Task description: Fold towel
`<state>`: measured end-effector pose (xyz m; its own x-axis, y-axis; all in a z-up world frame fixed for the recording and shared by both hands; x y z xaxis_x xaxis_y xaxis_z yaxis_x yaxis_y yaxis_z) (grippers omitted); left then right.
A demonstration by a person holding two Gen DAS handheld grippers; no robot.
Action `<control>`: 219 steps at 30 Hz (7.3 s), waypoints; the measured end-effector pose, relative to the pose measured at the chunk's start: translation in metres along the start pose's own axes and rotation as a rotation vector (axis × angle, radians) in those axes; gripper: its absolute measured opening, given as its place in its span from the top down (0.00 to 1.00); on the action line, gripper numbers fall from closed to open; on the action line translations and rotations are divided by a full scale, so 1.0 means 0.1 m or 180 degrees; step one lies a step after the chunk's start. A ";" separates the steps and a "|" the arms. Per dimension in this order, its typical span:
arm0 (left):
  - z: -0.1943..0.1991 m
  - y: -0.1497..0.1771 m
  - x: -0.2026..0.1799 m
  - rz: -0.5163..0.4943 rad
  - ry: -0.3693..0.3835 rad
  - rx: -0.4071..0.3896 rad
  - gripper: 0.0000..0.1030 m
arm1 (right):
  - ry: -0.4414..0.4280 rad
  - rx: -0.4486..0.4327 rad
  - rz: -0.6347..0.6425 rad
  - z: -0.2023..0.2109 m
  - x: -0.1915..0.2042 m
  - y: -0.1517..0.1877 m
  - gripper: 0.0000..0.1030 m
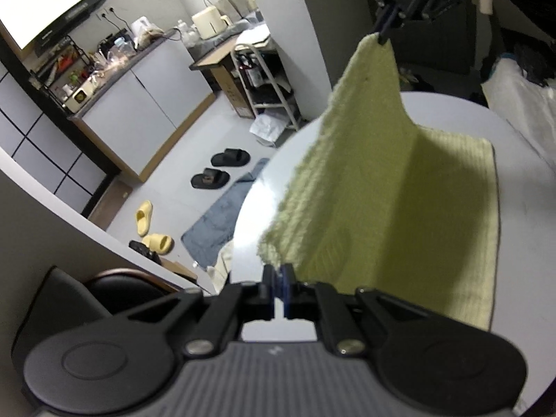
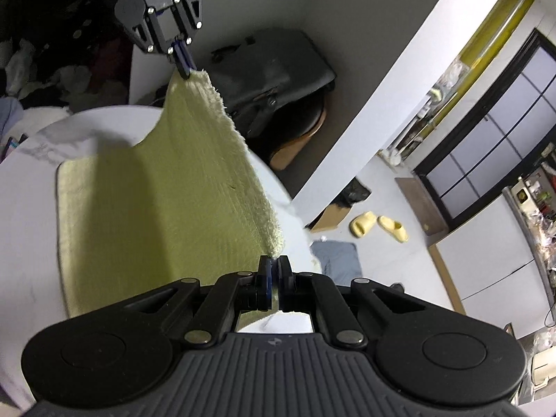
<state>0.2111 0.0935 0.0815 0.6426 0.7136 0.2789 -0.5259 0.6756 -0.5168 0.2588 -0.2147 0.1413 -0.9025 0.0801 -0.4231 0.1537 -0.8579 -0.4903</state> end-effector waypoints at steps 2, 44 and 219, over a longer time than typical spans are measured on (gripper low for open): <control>0.01 0.06 -0.09 -0.0020 0.0036 0.0039 0.96 | -0.0064 0.0033 0.0023 0.00 0.10 0.02 0.96; -0.23 0.81 -1.11 0.0042 0.0655 0.0181 0.96 | -0.0491 0.0282 -0.0287 -0.27 1.24 0.66 0.96; 0.04 0.63 -2.20 0.0256 0.0450 -0.0043 0.51 | -0.0884 -0.0093 -0.0155 0.31 2.22 0.93 0.61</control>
<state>0.0341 -0.0202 -0.0092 0.6712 0.7315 0.1198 -0.5720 0.6139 -0.5440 0.0601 -0.2923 0.0259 -0.9842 -0.0246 -0.1755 0.1152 -0.8412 -0.5283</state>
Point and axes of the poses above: each gripper's, at about its wrist camera, not at the fingertips, and z roughly against the way its jaws point, x to its left, y to its underside, the point moved 3 cm from there along -z, roughly the way its jaws point, and after that the axes turned 7 degrees about z, right-handed, at the moved point
